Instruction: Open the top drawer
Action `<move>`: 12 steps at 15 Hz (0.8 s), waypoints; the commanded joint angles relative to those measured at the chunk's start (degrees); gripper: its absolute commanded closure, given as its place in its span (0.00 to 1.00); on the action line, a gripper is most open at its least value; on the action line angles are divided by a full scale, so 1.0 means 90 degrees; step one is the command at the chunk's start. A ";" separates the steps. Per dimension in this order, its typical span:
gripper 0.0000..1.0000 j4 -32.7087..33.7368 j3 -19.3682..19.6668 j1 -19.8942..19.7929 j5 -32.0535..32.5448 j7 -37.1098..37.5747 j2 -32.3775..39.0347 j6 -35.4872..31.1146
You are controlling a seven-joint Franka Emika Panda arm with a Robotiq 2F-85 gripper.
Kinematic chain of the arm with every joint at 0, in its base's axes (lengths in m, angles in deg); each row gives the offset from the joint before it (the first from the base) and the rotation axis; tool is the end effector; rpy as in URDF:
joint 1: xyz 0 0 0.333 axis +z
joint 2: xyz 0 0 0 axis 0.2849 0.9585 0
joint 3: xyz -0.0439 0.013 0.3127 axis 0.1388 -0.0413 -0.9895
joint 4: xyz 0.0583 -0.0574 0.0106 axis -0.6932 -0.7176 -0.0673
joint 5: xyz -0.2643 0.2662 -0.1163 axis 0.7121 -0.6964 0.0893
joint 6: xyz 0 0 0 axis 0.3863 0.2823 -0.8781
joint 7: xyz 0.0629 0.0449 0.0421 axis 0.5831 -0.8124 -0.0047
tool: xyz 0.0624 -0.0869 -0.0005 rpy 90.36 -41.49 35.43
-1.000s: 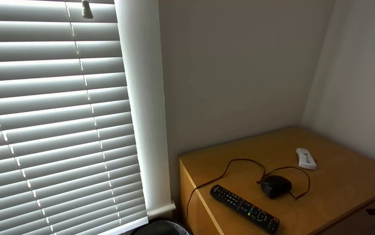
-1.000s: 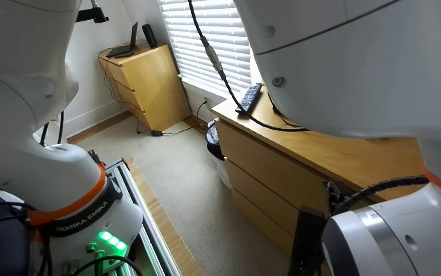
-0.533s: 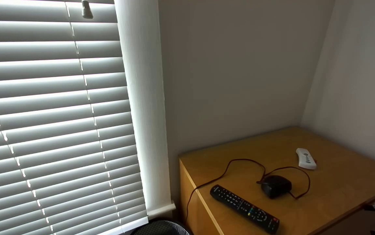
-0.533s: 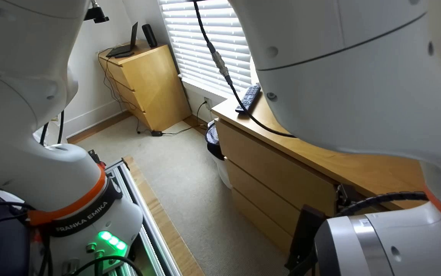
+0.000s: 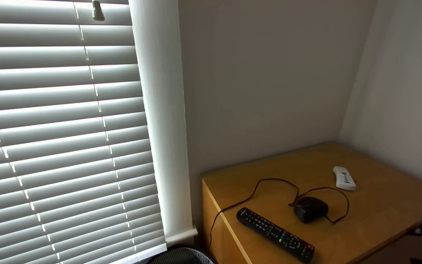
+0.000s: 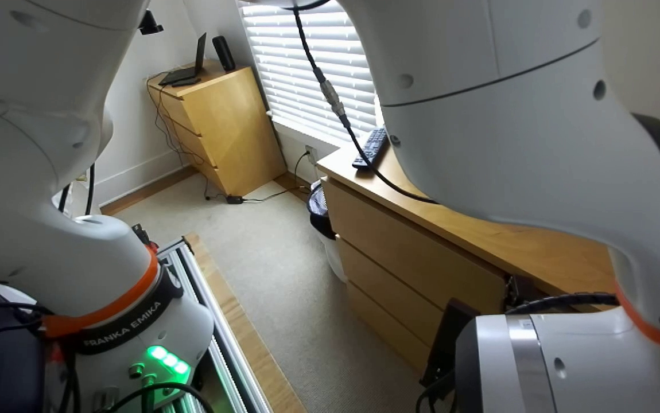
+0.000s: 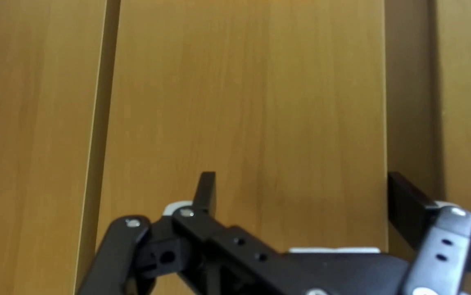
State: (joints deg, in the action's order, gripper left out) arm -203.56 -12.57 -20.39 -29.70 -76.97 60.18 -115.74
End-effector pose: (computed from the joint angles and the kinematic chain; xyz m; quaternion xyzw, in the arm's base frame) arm 0.3532 -0.3532 -0.0029 -0.7050 0.4584 -0.2084 0.4994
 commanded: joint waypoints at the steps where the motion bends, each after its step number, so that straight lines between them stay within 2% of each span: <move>1: 0.00 -0.0232 0.0262 0.0432 -0.0615 -0.0127 0.0029 -0.0367; 6: 0.00 -0.0308 0.0899 0.1065 -0.0110 0.0075 -0.0014 -0.0576; 12: 0.00 -0.0112 0.1368 0.1202 0.0789 0.0493 0.0074 -0.0543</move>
State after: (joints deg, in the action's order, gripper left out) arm -204.56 -2.90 -9.86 -27.56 -74.12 58.55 -117.04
